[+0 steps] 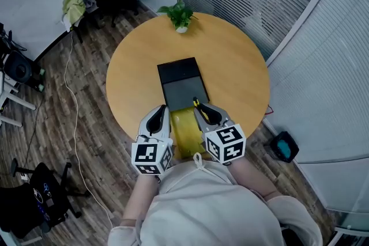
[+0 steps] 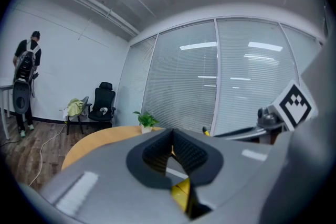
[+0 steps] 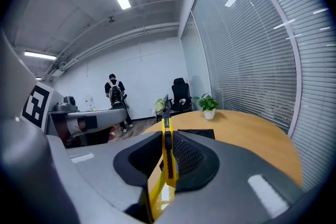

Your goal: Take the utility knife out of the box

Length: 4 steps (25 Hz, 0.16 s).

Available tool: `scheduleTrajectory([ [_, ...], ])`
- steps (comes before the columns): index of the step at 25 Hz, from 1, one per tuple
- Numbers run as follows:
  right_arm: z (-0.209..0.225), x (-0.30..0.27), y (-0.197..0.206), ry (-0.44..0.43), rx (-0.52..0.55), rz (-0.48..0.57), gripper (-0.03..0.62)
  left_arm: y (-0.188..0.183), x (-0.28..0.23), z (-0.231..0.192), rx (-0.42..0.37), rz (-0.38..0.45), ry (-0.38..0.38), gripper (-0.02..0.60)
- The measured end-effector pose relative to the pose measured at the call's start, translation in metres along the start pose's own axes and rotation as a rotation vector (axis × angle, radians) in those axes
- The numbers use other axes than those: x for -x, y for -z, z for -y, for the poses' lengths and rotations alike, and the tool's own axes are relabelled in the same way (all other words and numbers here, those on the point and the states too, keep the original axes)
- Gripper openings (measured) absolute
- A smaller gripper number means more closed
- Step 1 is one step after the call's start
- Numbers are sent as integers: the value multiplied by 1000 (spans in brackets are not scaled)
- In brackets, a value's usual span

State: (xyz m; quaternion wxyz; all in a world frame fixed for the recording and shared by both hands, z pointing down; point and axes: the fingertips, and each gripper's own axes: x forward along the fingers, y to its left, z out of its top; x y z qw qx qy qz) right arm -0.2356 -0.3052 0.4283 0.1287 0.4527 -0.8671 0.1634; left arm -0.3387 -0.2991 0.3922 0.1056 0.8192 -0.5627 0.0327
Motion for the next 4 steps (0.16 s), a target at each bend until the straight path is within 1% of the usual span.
scheduleTrajectory([
  [4, 0, 1, 0, 12, 0, -4, 64, -1, 1, -2, 1, -1, -7, 6],
])
